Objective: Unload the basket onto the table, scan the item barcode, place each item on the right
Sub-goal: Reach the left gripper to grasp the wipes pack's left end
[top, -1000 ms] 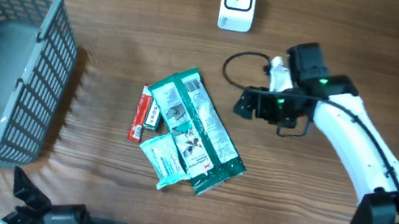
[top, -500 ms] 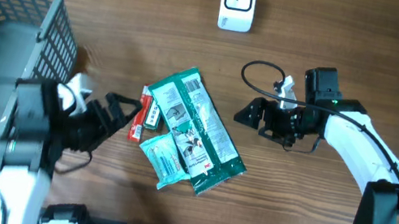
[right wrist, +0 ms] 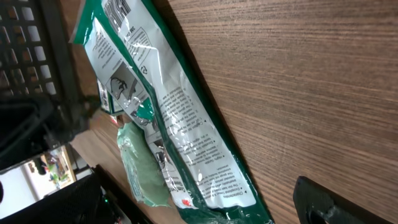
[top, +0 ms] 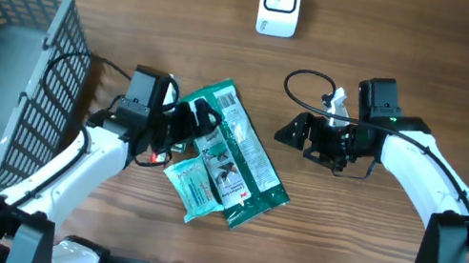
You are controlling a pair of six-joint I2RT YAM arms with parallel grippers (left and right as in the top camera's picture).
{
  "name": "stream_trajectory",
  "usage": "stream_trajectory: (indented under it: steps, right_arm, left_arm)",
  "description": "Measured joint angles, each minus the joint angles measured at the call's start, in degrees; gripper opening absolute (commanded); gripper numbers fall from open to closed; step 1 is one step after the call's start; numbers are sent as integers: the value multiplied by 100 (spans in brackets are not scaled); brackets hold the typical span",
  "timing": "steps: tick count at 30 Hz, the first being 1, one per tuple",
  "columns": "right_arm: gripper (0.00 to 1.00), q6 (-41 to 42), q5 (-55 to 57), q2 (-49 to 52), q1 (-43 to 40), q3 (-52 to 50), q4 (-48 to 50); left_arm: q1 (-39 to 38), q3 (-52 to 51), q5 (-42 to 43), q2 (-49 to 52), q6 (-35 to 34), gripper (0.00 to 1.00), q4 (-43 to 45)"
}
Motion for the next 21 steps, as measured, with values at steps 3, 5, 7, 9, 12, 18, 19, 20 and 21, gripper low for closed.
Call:
stream_trajectory:
  steps: [3, 5, 7, 9, 12, 18, 19, 20, 21]
  right_arm:
    - [100, 0, -2, 0, 0, 0, 4]
    - [100, 0, -2, 0, 0, 0, 2]
    - [100, 0, 0, 0, 0, 0, 0]
    - [100, 0, 0, 0, 0, 0, -20]
    - [100, 0, 0, 0, 0, 0, -37]
    - [100, 2, 101, 0, 0, 0, -212]
    - [100, 2, 155, 0, 0, 0, -227]
    - [100, 0, 201, 0, 0, 0, -236]
    - [100, 0, 243, 0, 0, 0, -245]
  left_arm:
    - [-225, 0, -238, 0, -155, 100, 109]
    - [-402, 0, -481, 0, -400, 100, 79]
    - [-452, 0, -608, 13, -538, 100, 79]
    - [-553, 2, -667, 214, -754, 100, 111]
    - [-780, 55, -643, 518, -981, 100, 256]
    - [-855, 44, -726, 863, -1244, 100, 588]
    - [-855, 48, -728, 901, -1250, 100, 693]
    - [-861, 55, -728, 938, -1252, 100, 804]
    - [-870, 59, -728, 986, -1266, 99, 949]
